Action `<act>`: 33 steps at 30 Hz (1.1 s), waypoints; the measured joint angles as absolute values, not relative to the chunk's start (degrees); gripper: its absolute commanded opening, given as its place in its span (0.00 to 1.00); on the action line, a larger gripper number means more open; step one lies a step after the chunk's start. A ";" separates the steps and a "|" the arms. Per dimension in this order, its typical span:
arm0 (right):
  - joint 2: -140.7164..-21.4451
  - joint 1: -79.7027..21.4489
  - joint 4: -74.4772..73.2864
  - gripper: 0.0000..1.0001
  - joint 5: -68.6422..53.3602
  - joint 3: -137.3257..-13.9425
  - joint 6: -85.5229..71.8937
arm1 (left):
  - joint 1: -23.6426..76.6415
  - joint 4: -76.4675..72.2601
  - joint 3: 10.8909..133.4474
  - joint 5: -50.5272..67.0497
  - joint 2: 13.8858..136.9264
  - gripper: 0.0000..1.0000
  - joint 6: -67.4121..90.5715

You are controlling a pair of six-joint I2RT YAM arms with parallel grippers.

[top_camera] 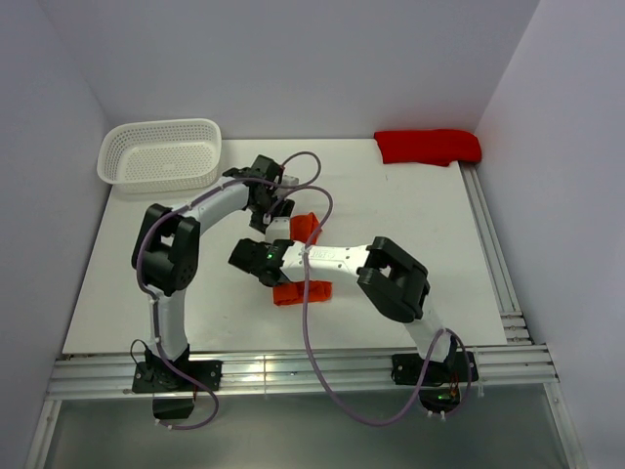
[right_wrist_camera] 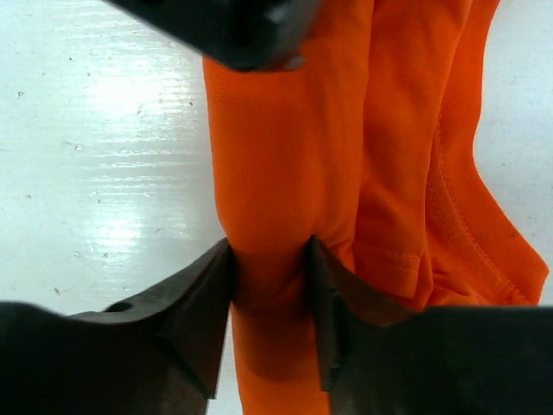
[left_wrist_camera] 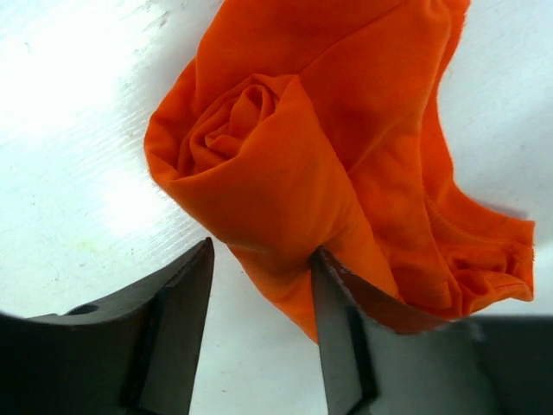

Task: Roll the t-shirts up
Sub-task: Roll the tshirt

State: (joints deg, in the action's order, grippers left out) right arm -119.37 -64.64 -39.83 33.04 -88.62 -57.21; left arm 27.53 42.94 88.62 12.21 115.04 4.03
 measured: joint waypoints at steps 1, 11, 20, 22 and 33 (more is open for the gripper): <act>-119.37 -64.64 -39.94 0.40 33.06 -88.62 -57.36 | 27.51 43.20 89.06 12.56 115.18 0.60 4.03; -111.31 -63.53 -26.50 0.29 27.99 -75.22 -57.54 | 23.16 44.69 94.54 23.62 115.24 0.86 2.39; -98.26 -53.71 11.35 0.32 6.09 -46.52 -61.91 | 16.47 42.22 87.61 35.29 111.13 0.88 -1.48; -98.59 -52.14 17.02 0.32 2.52 -44.29 -63.09 | 15.88 40.77 85.08 36.93 109.89 0.89 -1.98; -105.56 -48.56 45.93 0.33 -10.90 -35.18 -71.33 | 15.97 31.46 74.91 40.27 110.63 0.86 -1.83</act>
